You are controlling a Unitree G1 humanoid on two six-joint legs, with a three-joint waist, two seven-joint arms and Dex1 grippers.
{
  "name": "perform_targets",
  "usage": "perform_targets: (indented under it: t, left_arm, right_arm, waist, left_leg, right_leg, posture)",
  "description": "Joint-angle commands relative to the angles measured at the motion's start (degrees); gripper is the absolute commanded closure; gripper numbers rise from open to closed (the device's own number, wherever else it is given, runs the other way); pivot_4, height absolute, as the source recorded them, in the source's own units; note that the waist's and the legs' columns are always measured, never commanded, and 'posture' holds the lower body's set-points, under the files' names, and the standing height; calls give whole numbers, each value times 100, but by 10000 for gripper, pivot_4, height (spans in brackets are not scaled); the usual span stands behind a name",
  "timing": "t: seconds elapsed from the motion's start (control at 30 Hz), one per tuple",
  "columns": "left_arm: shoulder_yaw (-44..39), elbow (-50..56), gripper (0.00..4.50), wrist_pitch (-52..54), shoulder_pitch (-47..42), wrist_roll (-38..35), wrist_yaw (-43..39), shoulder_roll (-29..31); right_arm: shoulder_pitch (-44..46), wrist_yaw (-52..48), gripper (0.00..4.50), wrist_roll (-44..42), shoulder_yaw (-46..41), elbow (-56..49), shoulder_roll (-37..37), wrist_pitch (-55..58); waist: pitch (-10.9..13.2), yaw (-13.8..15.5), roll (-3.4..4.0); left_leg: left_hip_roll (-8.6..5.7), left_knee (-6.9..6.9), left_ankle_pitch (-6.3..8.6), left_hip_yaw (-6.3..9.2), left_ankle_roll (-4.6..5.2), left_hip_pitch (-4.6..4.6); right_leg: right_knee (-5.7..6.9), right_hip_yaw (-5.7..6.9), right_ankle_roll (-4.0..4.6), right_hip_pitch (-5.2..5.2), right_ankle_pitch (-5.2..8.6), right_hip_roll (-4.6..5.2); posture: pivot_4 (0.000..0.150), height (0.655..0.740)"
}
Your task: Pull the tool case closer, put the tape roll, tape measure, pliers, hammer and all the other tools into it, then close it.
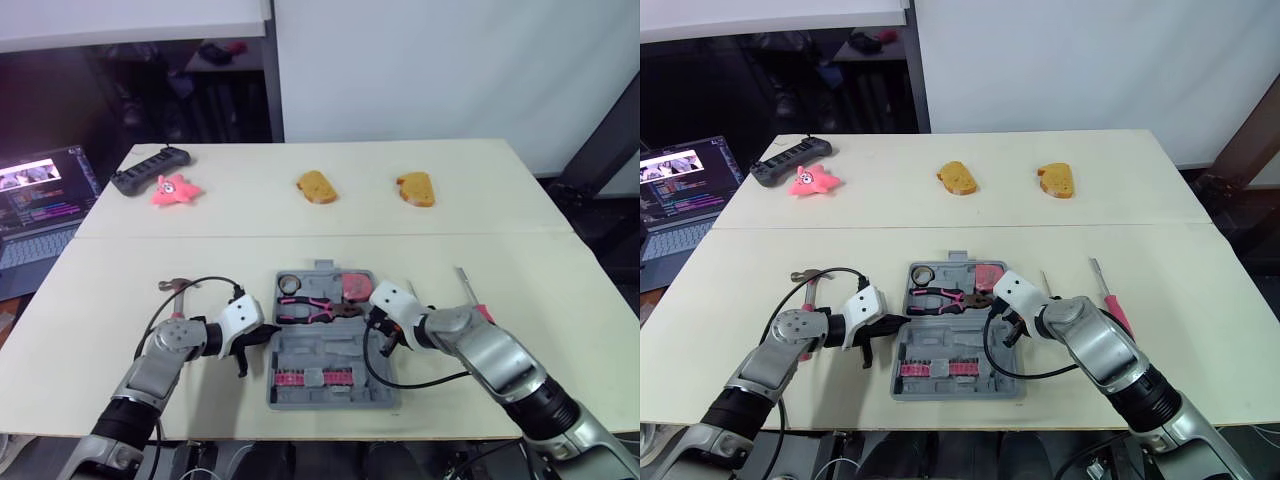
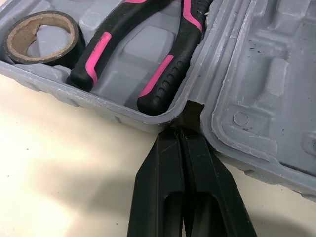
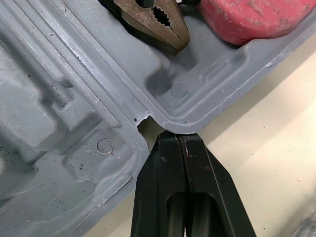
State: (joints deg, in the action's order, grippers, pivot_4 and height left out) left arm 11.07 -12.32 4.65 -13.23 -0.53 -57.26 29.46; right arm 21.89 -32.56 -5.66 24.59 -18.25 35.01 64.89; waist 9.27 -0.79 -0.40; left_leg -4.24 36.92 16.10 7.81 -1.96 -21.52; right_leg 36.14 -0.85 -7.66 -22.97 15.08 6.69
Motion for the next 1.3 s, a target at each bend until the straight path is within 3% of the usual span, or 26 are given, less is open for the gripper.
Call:
perform_targets:
  t: [0.03, 0.23, 0.5, 0.83, 1.07, 1.17, 1.3]
  left_arm:
    - [251, 65, 44307, 3, 78, 26, -118, -9]
    - [133, 91, 44307, 41, 75, 16, -80, 105]
    - [-259, 533, 44307, 246, 226, -217, -114, 689]
    - [-1162, 613, 44307, 133, 589, -1017, -539, 1363]
    - [-2071, 513, 44307, -26, 1109, -1597, -873, 1873]
    - [-2523, 369, 36394, -27, 1261, -1702, -758, 2021]
    - [-3141, -153, 16064, -115, 1666, -1801, -859, 2316]
  right_arm:
    - [92, -72, 45000, -66, -4, -163, -70, -105]
    - [28, -77, 45000, -54, -126, -160, 99, -82]
    - [-109, -272, 45000, -134, -632, -274, 653, -187]
    - [-1087, -819, 45000, -837, -2020, -1019, 1020, -953]
    - [-2144, -1200, 45000, -1647, -3662, -1556, 931, -1460]
    - [-2675, -1416, 32440, -2275, -4748, -1835, 822, -1362]
    - [-3756, -1791, 11879, -2420, -6017, -2010, 962, -1560]
  waist:
    - [0, 0, 0]
    - [0, 1, 0]
    - [4, 2, 1]
    - [9, 14, 0]
    - [18, 27, 3]
    - [22, 49, 1]
    - [22, 87, 2]
  left_leg:
    - [0, 0, 0, 0, 0, 0]
    - [0, 0, 0, 0, 0, -1]
    - [0, 0, 0, 0, 0, -25]
    - [8, 6, 0, 3, 0, -59]
    - [9, 6, 0, 3, 0, -63]
    - [9, 8, 0, 5, 1, -65]
    - [10, 6, 2, 5, 3, -65]
  right_leg:
    - [0, 0, 0, 0, 0, 0]
    - [0, 0, 0, 0, 0, 0]
    - [1, 1, 0, -25, 0, 0]
    - [-1, 3, -1, -47, -1, 4]
    - [-3, 4, 0, -48, 0, 7]
    - [-3, 6, 0, -47, 0, 8]
    - [-6, 8, 0, -45, 0, 7]
  posture:
    - [1500, 7400]
    - [1500, 7400]
    - [1500, 7400]
    - [1500, 7400]
    - [1500, 7400]
    - [1500, 7400]
    - [1500, 7400]
